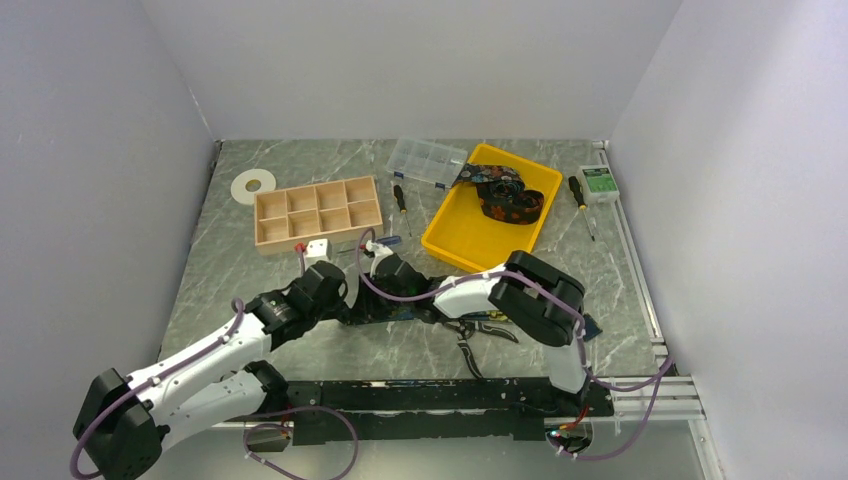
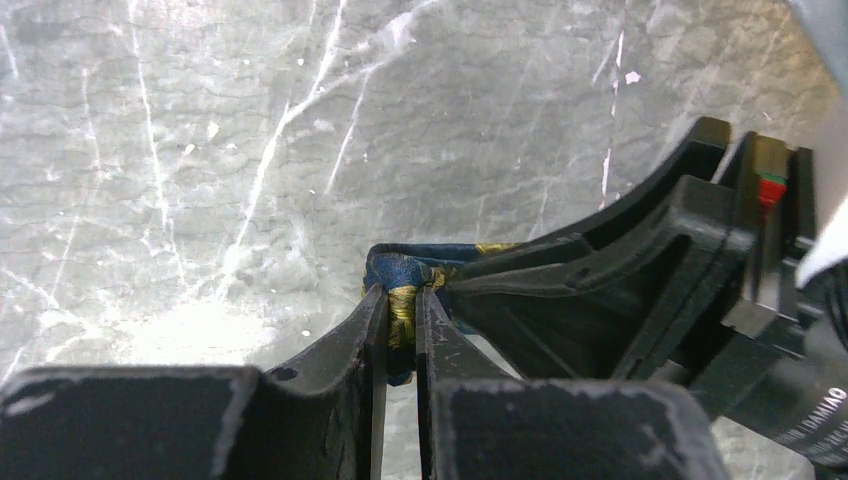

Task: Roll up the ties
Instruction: Roll the tie at the center of the board.

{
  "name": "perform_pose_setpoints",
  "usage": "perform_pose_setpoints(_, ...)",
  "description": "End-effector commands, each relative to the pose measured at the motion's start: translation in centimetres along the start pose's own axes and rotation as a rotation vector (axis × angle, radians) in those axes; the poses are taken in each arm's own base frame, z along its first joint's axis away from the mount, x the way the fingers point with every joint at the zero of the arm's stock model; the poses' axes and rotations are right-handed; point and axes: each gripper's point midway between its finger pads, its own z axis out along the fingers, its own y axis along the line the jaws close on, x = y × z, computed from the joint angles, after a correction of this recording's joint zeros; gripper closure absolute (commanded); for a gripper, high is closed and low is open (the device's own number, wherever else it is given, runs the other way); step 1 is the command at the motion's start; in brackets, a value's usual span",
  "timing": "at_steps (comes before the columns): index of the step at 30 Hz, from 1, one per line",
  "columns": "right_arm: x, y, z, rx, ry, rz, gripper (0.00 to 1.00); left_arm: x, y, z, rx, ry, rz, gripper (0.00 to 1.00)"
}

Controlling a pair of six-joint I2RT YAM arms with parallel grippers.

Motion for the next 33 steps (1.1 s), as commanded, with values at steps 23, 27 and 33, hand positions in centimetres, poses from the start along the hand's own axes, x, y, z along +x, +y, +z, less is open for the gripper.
perform_pose_setpoints(23, 1.2, 1.5, 2.2, -0.067, 0.106, 0.031, 0.92, -1.1, -1.2, 0.0, -0.005, -0.058, 0.013, 0.97)
perform_pose_setpoints(27, 0.3, -0.3, -0.1, 0.004, 0.029, 0.022, 0.89, -1.1, -1.4, 0.1, -0.021, -0.062, 0.05, 0.97)
perform_pose_setpoints(33, -0.6, -1.9, -3.9, 0.068, -0.042, 0.007, 0.71, -1.5, -1.3, 0.2, -0.07, -0.083, 0.109, 0.97)
